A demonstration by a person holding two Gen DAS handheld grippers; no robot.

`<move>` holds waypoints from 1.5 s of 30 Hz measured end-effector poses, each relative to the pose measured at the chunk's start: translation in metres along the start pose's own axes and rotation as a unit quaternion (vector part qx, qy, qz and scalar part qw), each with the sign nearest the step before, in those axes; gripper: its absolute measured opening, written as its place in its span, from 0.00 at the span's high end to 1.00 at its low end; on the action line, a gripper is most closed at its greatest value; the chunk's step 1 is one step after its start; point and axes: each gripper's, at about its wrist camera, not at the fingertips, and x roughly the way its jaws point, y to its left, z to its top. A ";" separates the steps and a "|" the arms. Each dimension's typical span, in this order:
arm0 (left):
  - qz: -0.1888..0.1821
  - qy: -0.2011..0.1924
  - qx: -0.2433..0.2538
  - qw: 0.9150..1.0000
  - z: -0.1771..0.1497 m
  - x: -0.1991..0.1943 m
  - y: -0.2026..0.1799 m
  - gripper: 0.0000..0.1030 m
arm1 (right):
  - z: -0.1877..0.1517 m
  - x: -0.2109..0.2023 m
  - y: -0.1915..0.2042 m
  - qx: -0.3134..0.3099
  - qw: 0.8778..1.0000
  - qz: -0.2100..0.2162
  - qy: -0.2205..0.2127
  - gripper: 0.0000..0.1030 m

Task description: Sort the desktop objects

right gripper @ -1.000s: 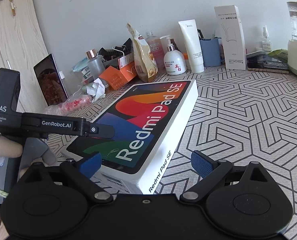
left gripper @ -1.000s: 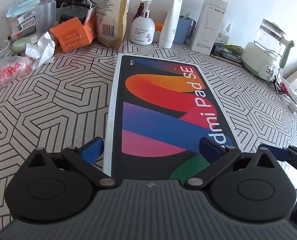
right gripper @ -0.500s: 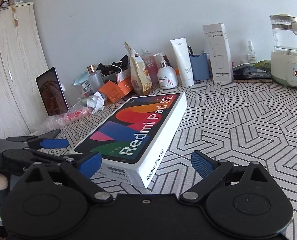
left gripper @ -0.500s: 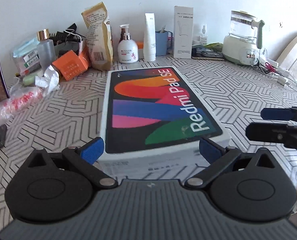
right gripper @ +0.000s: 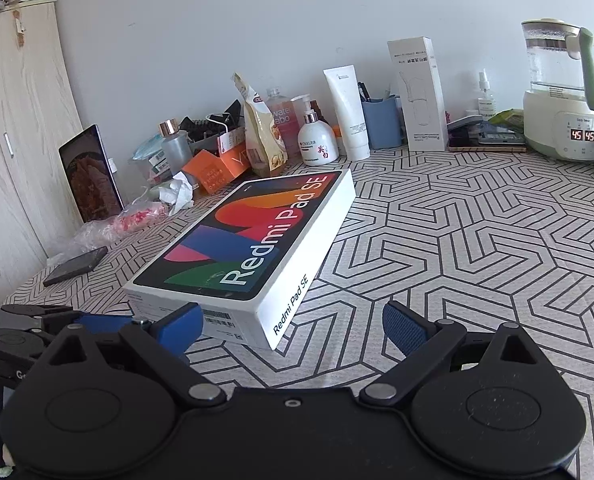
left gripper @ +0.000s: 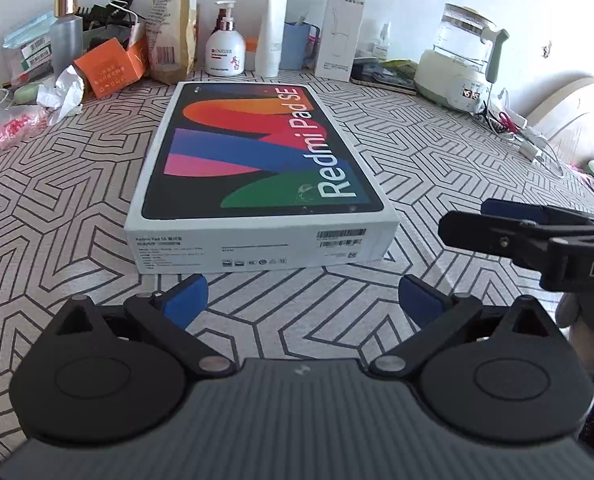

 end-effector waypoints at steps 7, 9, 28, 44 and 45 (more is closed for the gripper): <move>0.008 0.012 0.006 1.000 -0.002 0.007 -0.008 0.00 | -0.003 0.003 -0.003 -0.001 1.000 -0.002 0.008 0.04; 0.014 0.023 0.002 1.000 -0.001 0.009 -0.007 0.00 | -0.004 0.004 -0.003 0.000 1.000 0.000 0.009 0.04; 0.003 0.009 0.040 0.999 -0.006 0.004 -0.023 0.00 | -0.011 0.010 -0.001 -0.002 1.000 0.006 0.020 0.04; -0.045 -0.001 0.015 0.999 -0.007 0.001 -0.013 0.00 | -0.012 0.009 -0.001 -0.002 1.000 0.003 0.020 0.04; -0.044 -0.003 0.015 0.999 -0.007 0.000 -0.014 0.00 | -0.012 0.009 -0.002 -0.001 1.000 0.003 0.019 0.04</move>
